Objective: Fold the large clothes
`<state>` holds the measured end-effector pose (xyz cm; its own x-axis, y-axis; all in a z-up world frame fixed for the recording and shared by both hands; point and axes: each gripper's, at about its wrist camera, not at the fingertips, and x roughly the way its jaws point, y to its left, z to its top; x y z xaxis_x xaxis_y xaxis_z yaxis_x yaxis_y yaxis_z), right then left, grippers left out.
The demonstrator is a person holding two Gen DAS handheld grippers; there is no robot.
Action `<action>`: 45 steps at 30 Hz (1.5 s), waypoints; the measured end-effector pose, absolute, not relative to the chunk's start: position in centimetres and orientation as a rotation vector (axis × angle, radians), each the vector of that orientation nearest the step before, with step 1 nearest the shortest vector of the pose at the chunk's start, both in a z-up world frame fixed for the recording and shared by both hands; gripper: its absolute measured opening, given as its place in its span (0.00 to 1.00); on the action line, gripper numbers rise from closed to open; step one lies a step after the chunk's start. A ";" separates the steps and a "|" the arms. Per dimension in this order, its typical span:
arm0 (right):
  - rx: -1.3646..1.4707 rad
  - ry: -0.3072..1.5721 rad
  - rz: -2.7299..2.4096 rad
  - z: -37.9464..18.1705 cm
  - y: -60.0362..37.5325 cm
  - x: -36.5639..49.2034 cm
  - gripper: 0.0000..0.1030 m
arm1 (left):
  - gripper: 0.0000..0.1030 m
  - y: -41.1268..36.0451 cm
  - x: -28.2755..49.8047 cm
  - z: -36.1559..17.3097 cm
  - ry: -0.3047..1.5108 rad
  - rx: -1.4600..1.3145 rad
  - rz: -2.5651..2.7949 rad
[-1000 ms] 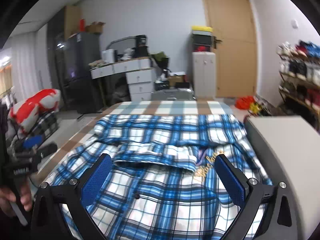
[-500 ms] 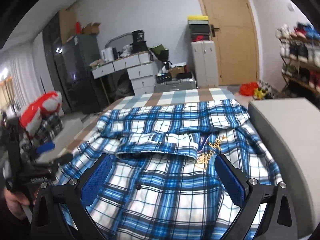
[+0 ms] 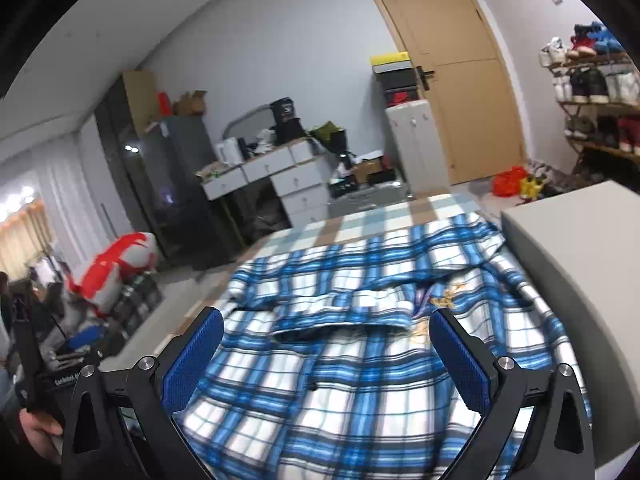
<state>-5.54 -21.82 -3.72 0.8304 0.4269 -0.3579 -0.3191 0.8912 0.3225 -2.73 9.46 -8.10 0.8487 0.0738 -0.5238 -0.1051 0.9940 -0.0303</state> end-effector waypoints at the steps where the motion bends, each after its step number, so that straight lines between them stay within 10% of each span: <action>1: 0.253 0.439 0.397 -3.8 -21.8 -5.6 1.00 | 0.99 9.8 -2.9 -8.4 0.571 -0.048 0.092; 29: 0.319 0.509 0.367 -5.5 -24.3 -5.1 1.00 | 0.98 16.2 0.8 -18.0 1.176 -0.269 -0.169; 36: 0.301 0.518 0.381 -5.5 -23.7 -5.2 1.00 | 0.66 16.1 0.0 -18.2 1.170 -0.212 -0.099; 38: 0.297 0.524 0.390 -5.6 -23.6 -5.2 1.00 | 0.45 16.6 -0.3 -18.1 1.159 -0.210 -0.069; 40: 0.298 0.535 0.402 -5.6 -23.5 -5.1 1.00 | 0.01 17.1 -0.4 -18.1 1.166 -0.244 -0.105; 45: 0.299 0.544 0.414 -5.7 -23.3 -5.1 1.00 | 0.00 17.5 -0.5 -17.8 1.157 -0.317 -0.164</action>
